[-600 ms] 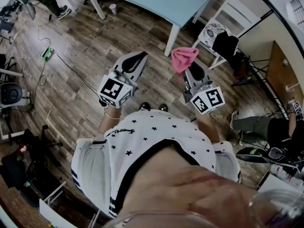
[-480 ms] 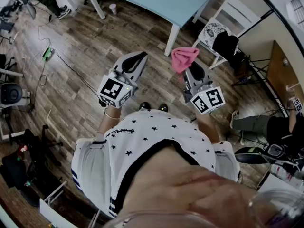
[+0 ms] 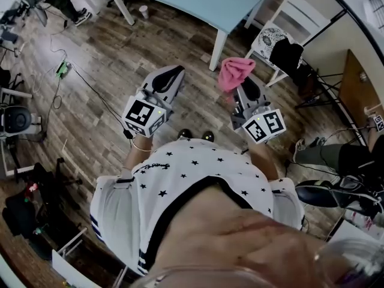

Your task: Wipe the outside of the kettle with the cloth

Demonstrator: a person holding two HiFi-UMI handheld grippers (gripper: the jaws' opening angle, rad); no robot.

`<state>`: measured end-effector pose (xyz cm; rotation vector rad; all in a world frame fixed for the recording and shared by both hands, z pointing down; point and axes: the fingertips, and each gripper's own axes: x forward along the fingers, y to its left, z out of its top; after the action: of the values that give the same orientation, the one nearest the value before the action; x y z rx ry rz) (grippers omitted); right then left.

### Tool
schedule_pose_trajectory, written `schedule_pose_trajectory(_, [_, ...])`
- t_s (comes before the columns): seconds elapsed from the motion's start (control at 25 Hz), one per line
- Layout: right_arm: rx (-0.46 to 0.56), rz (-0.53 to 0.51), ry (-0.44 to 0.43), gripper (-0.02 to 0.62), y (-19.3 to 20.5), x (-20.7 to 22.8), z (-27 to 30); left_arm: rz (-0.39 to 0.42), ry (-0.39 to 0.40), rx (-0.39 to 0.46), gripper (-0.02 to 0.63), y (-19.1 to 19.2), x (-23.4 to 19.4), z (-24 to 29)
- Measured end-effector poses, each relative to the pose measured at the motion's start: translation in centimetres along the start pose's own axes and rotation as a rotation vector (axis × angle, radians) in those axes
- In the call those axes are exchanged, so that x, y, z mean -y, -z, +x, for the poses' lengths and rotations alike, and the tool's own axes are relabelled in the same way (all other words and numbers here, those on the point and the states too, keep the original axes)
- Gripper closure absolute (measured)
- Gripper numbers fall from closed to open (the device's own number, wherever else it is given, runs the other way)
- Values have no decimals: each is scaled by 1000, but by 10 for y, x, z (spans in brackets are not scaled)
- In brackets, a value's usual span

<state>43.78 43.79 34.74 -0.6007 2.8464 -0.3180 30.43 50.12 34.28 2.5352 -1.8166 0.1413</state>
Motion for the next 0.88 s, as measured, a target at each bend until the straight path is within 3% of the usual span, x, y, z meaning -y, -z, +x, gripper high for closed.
schedule_pose_trajectory(0.88, [-25,29,4,522,-2,48,-16,28,-14,-17,566,-2,25,36])
